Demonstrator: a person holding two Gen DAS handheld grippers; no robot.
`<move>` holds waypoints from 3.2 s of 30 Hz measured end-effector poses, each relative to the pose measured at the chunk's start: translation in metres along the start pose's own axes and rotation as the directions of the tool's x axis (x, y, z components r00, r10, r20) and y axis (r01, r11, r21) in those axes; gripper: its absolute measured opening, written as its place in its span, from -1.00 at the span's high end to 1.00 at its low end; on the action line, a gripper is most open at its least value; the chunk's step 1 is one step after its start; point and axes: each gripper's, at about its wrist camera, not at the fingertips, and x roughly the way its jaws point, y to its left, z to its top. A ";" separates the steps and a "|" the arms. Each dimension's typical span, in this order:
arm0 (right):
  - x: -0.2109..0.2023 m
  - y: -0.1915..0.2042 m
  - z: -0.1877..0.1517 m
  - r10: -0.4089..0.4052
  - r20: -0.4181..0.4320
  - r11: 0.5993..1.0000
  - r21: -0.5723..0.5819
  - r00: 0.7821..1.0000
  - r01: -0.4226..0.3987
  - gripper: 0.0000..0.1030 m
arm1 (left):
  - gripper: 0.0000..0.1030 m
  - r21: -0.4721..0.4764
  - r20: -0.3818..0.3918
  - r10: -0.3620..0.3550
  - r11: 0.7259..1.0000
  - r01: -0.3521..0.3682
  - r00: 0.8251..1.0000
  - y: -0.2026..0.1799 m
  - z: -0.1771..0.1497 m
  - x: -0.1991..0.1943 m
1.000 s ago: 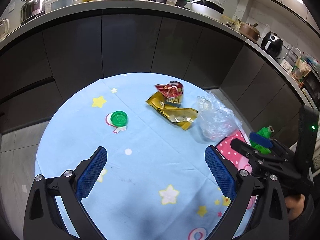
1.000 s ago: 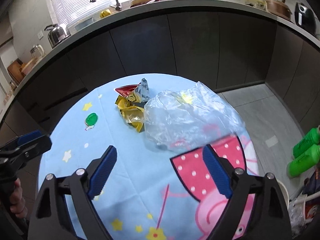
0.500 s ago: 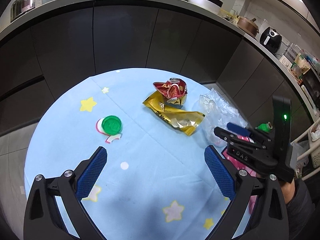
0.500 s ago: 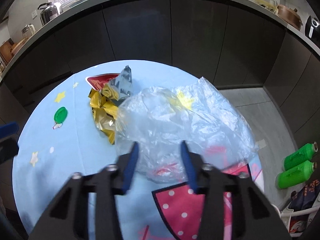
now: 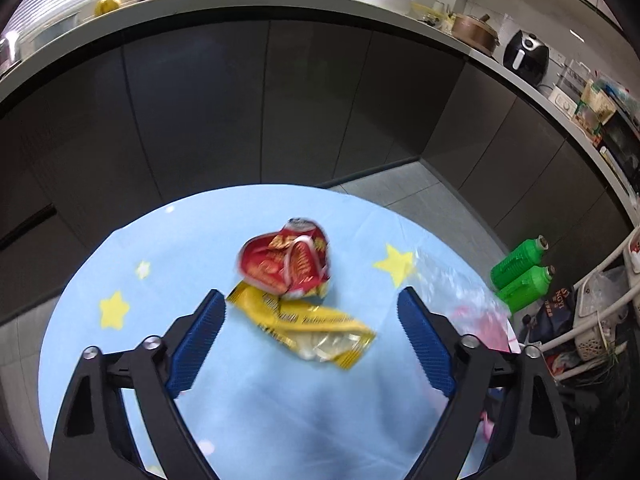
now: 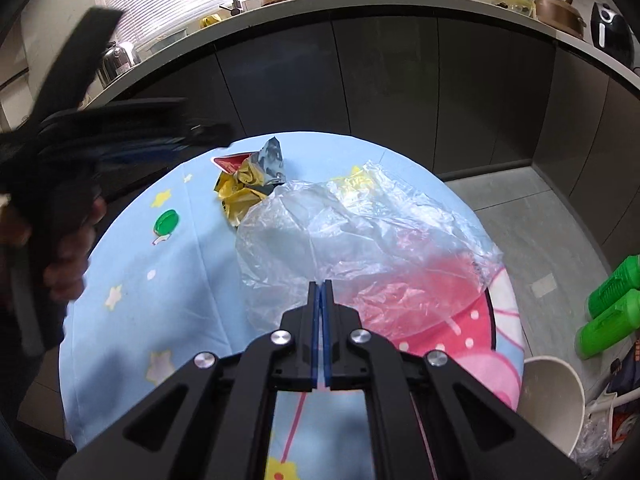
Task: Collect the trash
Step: 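Grasp the clear plastic bag with the right tool while the left tool grasps the crushed red packet, then carry the plastic bag and red packet over the white bin and open both tools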
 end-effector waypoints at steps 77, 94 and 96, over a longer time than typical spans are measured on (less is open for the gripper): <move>-0.156 -0.148 -0.163 -0.127 0.110 0.882 0.467 0.986 0.061 0.92 | 0.96 0.310 -0.147 -0.370 0.864 0.398 0.917 -0.246 -0.124 -0.090; -0.092 -0.198 -0.181 -0.184 0.012 0.875 0.457 0.983 0.158 -0.10 | 0.95 0.313 -0.283 -0.365 0.839 0.445 0.887 -0.297 -0.134 -0.014; -0.092 -0.200 -0.186 -0.184 0.003 0.872 0.462 0.983 0.162 -0.10 | 0.95 0.310 -0.292 -0.361 0.840 0.445 0.886 -0.300 -0.136 -0.008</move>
